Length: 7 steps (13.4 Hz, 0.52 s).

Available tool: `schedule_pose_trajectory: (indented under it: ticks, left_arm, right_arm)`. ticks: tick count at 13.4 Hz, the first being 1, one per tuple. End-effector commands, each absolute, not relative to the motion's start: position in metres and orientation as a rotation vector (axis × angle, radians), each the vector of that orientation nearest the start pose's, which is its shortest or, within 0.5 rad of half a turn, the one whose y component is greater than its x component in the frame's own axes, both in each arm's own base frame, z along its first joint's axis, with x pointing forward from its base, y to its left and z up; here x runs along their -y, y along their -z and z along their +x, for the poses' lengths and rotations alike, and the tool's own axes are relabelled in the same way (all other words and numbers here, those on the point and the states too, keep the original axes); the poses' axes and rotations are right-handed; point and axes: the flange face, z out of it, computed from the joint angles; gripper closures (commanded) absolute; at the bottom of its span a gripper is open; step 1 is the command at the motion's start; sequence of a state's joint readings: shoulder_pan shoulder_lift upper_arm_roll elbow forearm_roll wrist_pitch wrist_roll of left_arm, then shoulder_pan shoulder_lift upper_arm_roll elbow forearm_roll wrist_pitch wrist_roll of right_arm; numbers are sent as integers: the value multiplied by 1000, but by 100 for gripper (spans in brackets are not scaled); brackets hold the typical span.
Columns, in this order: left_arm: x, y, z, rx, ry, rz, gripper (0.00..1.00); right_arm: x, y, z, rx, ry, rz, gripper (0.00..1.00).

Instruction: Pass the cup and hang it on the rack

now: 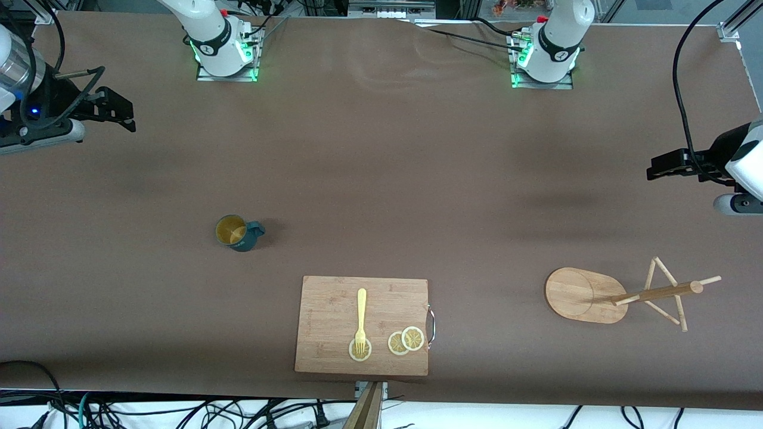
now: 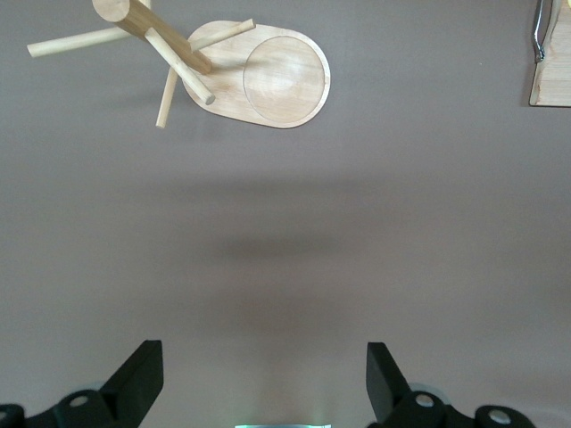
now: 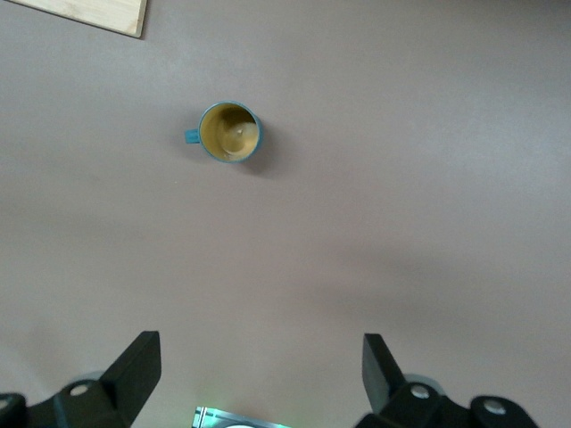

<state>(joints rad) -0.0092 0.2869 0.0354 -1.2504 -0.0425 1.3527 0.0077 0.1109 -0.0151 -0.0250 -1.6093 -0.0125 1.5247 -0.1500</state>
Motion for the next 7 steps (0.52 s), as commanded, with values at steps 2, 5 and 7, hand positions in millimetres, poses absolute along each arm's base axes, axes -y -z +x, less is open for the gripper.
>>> schedule_pose_trajectory:
  ticks: [2, 5, 7]
  left_arm:
    - [-8, -591, 619, 18, -285, -3183, 0]
    - [-8, -591, 619, 20, -285, -3183, 0]
    - [-8, -591, 619, 18, -285, -3181, 0]
  right_arm:
    - [-44, -620, 546, 334, -89, -3126, 0]
    - [-44, -621, 548, 310, -80, -3126, 0]
    - [-42, -618, 551, 305, -77, -3126, 0]
